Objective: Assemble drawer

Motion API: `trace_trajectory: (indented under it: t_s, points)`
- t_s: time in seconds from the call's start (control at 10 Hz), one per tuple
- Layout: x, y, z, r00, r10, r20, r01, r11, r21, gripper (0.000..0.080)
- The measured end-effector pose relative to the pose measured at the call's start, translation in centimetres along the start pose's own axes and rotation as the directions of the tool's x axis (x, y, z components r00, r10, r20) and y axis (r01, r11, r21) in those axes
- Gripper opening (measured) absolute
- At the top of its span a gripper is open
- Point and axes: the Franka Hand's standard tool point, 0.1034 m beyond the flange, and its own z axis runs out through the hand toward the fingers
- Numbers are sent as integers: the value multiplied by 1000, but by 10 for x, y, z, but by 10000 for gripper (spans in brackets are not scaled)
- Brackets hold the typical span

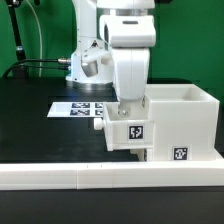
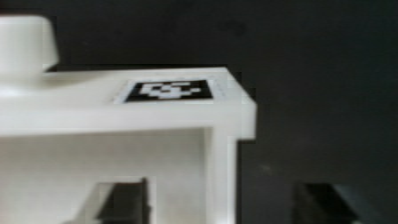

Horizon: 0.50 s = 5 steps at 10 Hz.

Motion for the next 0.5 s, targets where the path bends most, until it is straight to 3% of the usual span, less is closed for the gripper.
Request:
trace_trajectory:
  t_s: [0.1,0.2,0.3,0.5]
  points:
    - [-4,-1,-9,1000,4,7,-4,1000,9,542]
    - [-10,0,-19,1000,3,13,-3,1000,16,542]
    - [-19,0,-25,1000,-9,16,8,1000,19,627]
    - [-45,-1,-26,999,-49,17,49,998,33,643]
